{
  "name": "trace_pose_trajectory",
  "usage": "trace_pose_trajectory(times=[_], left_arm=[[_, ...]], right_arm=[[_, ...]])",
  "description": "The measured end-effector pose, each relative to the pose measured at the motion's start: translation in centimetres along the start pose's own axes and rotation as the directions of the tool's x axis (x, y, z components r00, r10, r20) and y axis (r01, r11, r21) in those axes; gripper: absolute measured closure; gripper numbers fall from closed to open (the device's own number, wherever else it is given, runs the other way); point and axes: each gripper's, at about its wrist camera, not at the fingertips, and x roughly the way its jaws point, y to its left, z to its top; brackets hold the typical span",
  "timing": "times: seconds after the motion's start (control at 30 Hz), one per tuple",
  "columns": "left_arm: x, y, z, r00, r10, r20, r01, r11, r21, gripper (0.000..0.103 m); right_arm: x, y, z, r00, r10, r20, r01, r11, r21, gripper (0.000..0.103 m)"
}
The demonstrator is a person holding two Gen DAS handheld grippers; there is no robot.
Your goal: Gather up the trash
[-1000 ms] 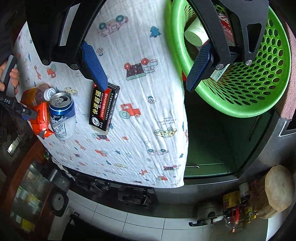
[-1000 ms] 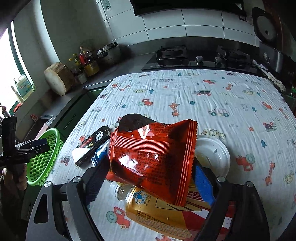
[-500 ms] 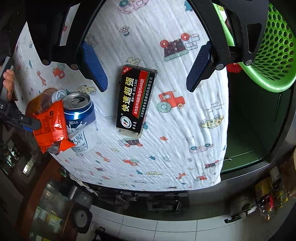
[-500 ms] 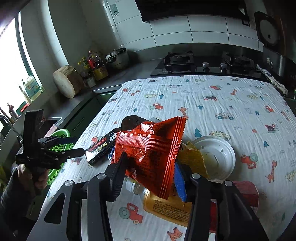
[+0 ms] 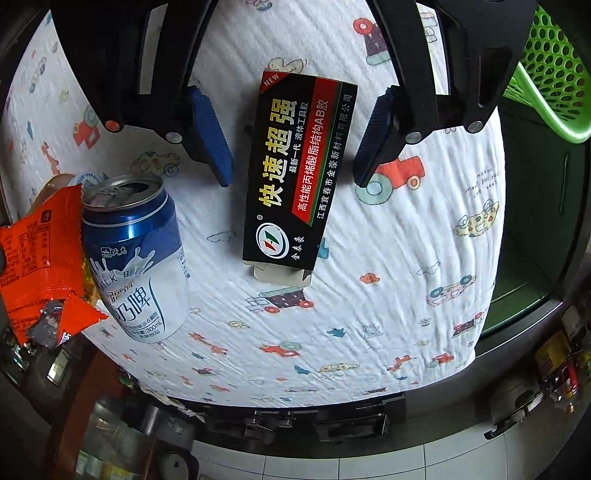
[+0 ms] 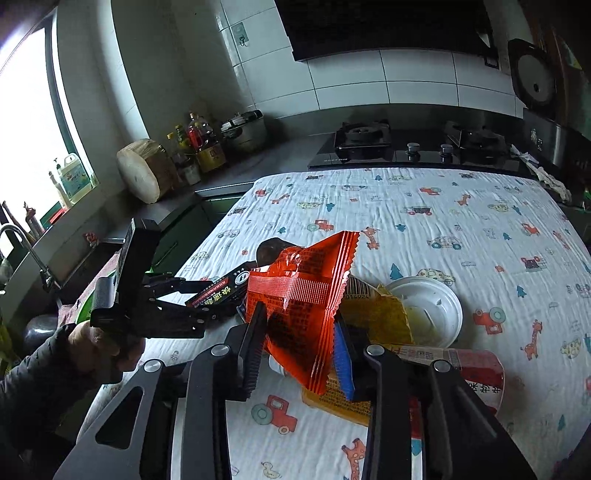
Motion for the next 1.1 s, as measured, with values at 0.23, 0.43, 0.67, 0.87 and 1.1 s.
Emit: trace_pose_trajectory(times=[0.23, 0.43, 0.67, 0.87, 1.1], left_arm=[[-1.3, 0.0, -0.9, 1.000, 0.003, 0.031, -0.003, 1.000, -0.007, 0.056], [-5.2, 0.7, -2.5, 0.994, -0.015, 0.104, 0.019, 0.999, -0.039, 0.056], [-11.1, 4.4, -5.8, 0.981, 0.036, 0.189, -0.014, 0.993, -0.118, 0.056], [-14.6, 9.7, -9.9, 0.969, 0.130, 0.208, -0.081, 0.970, -0.228, 0.056], [-15.5, 15.3, -13.8, 0.967, 0.193, 0.168, -0.126, 0.930, -0.344, 0.056]], right_arm=[[-1.0, 1.5, -0.4, 1.000, 0.005, 0.018, -0.004, 1.000, -0.027, 0.075], [-1.8, 3.7, -0.5, 1.000, 0.011, 0.024, -0.009, 0.997, -0.071, 0.076], [-2.6, 7.5, 0.2, 0.998, 0.045, 0.039, -0.040, 0.991, -0.130, 0.078], [-2.0, 11.8, 0.5, 0.996, 0.091, 0.024, -0.085, 0.975, -0.204, 0.080], [-0.5, 14.2, 0.3, 0.996, 0.088, -0.005, -0.086, 0.967, -0.238, 0.080]])
